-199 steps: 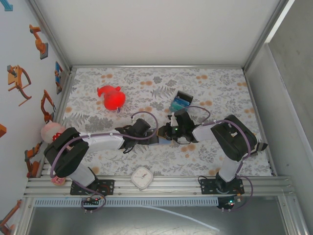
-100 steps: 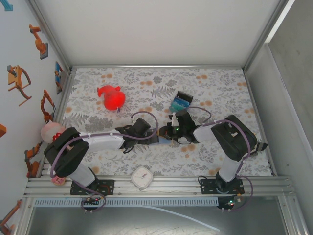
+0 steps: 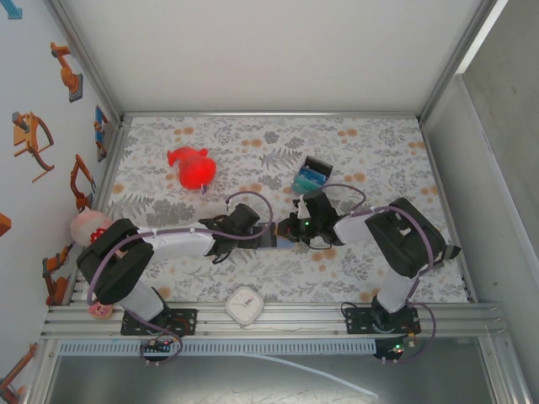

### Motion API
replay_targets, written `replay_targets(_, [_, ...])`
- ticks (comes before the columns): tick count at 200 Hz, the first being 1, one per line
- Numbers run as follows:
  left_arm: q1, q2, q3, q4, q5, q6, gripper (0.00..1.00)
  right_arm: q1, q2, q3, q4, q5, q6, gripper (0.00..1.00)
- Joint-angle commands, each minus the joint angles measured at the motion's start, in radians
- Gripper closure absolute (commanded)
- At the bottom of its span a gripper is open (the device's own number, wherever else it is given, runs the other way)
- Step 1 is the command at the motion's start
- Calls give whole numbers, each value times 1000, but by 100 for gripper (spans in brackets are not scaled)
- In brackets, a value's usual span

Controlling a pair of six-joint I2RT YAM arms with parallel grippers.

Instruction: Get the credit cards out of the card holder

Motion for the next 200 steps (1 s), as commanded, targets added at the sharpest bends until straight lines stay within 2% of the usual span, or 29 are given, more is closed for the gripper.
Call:
replay_targets(1, [1, 19, 7, -80, -23, -1, 3, -5, -38, 17, -134, 63, -62, 100])
replay_targets(120, [-10, -79, 30, 10, 8, 116, 3, -7, -76, 48, -229, 103, -105, 100])
replay_targets(200, [-48, 52, 119, -28, -2, 174, 3, -7, -69, 59, -234, 91, -104, 100])
